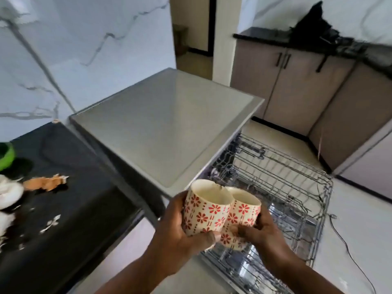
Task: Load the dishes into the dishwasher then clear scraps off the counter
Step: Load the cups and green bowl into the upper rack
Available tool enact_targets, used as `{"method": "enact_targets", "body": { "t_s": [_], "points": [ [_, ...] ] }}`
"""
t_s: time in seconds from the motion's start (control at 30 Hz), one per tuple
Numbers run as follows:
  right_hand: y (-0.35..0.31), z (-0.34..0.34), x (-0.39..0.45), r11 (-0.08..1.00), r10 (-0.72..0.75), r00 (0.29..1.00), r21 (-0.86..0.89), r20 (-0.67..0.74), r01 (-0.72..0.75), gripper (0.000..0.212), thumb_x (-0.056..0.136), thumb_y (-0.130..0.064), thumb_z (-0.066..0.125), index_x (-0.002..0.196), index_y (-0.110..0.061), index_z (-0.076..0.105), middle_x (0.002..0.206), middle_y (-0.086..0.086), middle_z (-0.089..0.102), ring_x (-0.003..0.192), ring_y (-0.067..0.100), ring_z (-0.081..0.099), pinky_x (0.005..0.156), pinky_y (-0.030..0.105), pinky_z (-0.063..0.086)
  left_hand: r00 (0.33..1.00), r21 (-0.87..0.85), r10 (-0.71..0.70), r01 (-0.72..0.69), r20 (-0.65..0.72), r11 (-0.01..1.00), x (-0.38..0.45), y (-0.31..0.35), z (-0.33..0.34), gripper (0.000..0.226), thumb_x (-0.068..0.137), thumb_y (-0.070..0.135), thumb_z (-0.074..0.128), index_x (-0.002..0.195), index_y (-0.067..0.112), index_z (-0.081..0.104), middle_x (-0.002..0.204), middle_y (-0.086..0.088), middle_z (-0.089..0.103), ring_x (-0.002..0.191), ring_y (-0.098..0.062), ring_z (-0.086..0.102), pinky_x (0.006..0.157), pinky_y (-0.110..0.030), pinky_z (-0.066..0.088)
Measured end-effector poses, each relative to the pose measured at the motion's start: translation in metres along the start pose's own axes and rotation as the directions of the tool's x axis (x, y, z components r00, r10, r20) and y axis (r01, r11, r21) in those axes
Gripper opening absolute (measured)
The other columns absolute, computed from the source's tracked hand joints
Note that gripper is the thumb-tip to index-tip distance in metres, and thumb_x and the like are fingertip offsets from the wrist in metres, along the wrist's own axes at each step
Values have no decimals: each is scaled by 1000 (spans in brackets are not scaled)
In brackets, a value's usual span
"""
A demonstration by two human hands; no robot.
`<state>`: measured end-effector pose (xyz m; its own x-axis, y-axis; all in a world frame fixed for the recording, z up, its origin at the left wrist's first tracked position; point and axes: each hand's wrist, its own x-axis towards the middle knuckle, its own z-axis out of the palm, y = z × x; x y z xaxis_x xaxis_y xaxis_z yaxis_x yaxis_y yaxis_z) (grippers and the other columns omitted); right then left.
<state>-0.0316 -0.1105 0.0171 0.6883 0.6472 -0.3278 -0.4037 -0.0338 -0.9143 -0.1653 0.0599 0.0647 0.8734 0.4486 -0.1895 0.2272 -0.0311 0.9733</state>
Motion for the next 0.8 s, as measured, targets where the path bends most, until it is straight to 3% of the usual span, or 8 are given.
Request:
{"method": "enact_targets", "body": {
  "t_s": [0.1, 0.3, 0.37, 0.4, 0.5, 0.57, 0.67, 0.8],
  "points": [
    [23, -60, 2, 979, 160, 984, 139, -75, -149, 78, 55, -14, 82, 124, -10, 47, 111, 21, 68, 100, 40, 66, 84, 57, 53, 970, -19, -207, 211, 127, 977, 43, -18, 63, 70, 58, 25, 85, 117, 33, 48, 103, 3, 70, 94, -17, 69, 77, -42, 59],
    [68, -140, 5, 801, 540, 839, 349, -70, -486, 48, 78, -23, 69, 116, 3, 58, 99, 27, 69, 74, 34, 70, 59, 37, 53, 827, 327, -540, 473, 155, 818, 92, -54, 151, 53, 75, 35, 78, 116, 16, 50, 97, 9, 65, 84, -8, 64, 70, -28, 53],
    [86, -156, 10, 717, 636, 768, 431, -80, -548, 42, 88, -24, 61, 120, 3, 55, 100, 29, 68, 73, 37, 69, 61, 46, 56, 729, 483, -665, 529, 161, 698, 101, -64, 167, 55, 81, 48, 68, 115, 13, 44, 108, 5, 58, 86, -8, 57, 65, -24, 49],
    [101, -163, 15, 694, 659, 748, 449, -82, -562, 46, 88, -28, 62, 123, 0, 53, 105, 29, 67, 81, 39, 68, 75, 55, 53, 690, 538, -710, 549, 141, 640, 105, -71, 173, 68, 79, 57, 65, 128, 14, 45, 116, -2, 57, 89, -11, 57, 66, -24, 51],
    [124, -180, 23, 658, 713, 699, 400, -58, -639, 72, 68, -47, 77, 122, -5, 57, 107, 26, 68, 92, 39, 66, 99, 56, 41, 642, 661, -761, 531, 94, 530, 119, -90, 184, 74, 69, 72, 60, 119, 17, 55, 113, -11, 64, 95, -24, 65, 79, -32, 54],
    [132, -189, 28, 627, 749, 661, 379, -51, -681, 78, 57, -53, 76, 114, -2, 62, 94, 23, 70, 77, 35, 68, 83, 45, 51, 635, 704, -768, 507, 85, 498, 132, -103, 191, 80, 69, 76, 56, 120, 15, 52, 107, -13, 64, 86, -25, 66, 69, -30, 56],
    [139, -202, 34, 582, 787, 615, 391, -48, -713, 74, 73, -57, 66, 123, -3, 56, 87, 22, 69, 68, 33, 67, 59, 35, 54, 605, 743, -792, 494, 79, 451, 151, -112, 203, 93, 64, 82, 52, 125, 12, 50, 98, -14, 64, 69, -22, 66, 48, -20, 47],
    [150, -213, 44, 564, 815, 573, 354, -92, -746, 59, 85, -58, 57, 112, -6, 57, 82, 19, 70, 71, 32, 69, 72, 38, 52, 564, 812, -821, 438, 86, 386, 172, -125, 217, 73, 77, 71, 54, 122, 14, 55, 105, -15, 59, 88, -28, 59, 62, -24, 44]
  ]
}}
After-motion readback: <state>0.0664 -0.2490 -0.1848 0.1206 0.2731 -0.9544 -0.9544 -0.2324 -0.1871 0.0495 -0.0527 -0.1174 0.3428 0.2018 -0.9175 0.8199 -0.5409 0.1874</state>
